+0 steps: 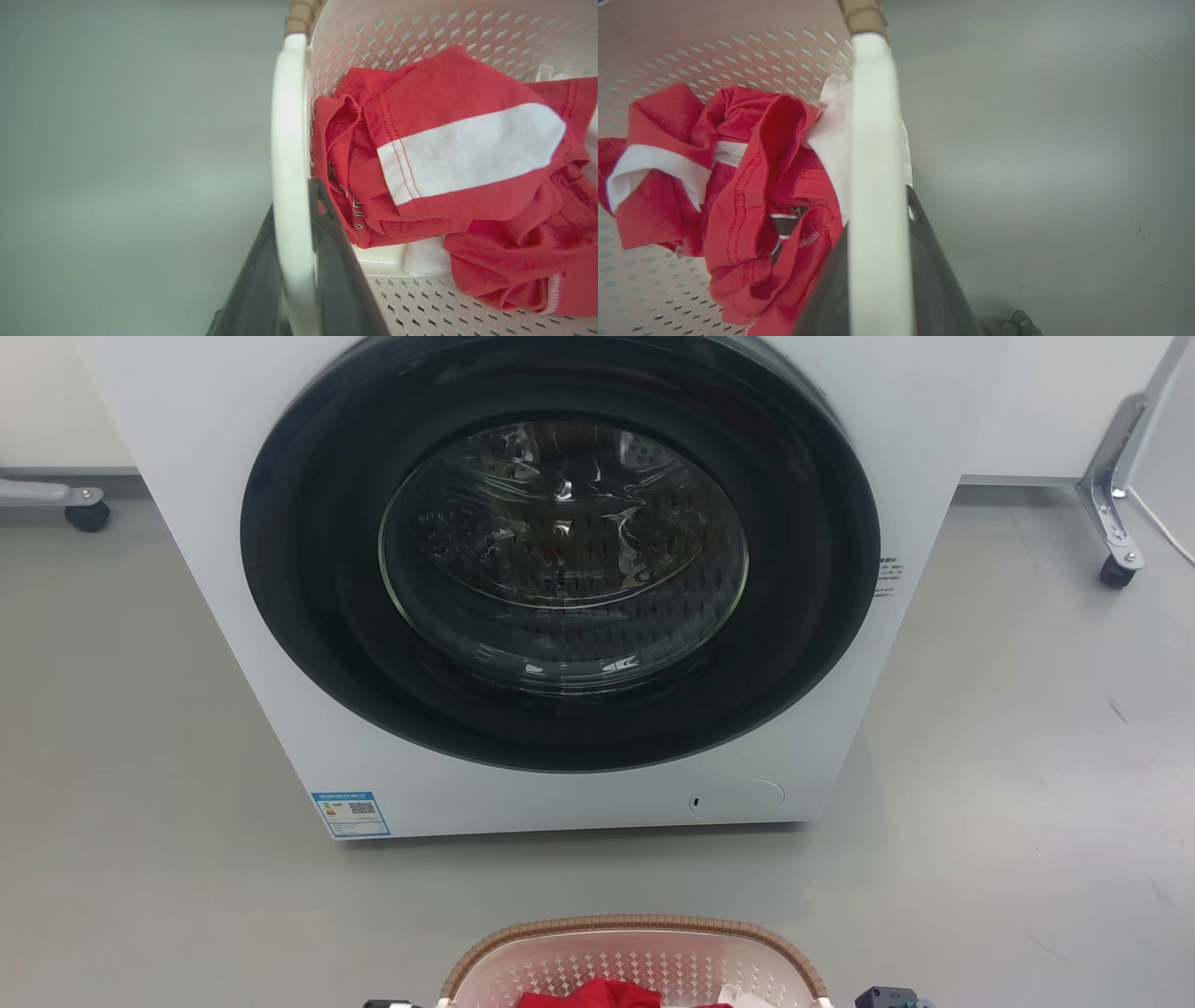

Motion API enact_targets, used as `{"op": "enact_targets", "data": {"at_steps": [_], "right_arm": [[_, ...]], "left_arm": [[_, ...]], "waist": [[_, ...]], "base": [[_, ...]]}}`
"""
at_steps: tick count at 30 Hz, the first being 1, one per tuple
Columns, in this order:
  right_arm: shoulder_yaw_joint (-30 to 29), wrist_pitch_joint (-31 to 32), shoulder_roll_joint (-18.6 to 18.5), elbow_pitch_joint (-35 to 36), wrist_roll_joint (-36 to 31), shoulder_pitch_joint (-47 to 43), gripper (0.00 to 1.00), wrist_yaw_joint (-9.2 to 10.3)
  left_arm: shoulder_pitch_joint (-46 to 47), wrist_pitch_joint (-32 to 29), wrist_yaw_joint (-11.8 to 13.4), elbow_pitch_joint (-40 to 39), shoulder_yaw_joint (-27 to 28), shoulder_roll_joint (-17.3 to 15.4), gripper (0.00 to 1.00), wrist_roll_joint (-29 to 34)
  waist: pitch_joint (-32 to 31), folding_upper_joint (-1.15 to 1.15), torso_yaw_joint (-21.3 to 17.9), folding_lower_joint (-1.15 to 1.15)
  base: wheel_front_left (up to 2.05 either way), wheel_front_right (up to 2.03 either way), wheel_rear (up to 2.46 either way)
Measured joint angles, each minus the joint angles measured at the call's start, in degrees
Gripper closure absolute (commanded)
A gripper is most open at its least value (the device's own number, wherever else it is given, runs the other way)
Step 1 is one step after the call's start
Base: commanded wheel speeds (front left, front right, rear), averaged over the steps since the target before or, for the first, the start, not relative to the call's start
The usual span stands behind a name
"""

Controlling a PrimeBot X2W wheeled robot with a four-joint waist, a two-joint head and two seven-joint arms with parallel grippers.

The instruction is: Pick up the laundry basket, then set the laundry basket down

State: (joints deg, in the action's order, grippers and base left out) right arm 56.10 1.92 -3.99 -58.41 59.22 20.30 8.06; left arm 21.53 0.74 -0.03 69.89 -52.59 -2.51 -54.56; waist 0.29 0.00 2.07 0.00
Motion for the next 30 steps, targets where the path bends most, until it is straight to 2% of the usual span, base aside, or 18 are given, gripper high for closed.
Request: {"op": "enact_targets", "data": {"at_steps": [30], "right_arm": [[3.6, -1.6, 0.1, -1.5, 3.7, 0.6, 1.00, 0.00]], "left_arm": [[-0.7, 0.0, 0.0, -0.1, -0.6, 0.0, 1.00, -1.5]], "waist": [[0.8, 0.00, 0.1, 0.00]], "base": [[0.00, 0.00, 0.00]]}}
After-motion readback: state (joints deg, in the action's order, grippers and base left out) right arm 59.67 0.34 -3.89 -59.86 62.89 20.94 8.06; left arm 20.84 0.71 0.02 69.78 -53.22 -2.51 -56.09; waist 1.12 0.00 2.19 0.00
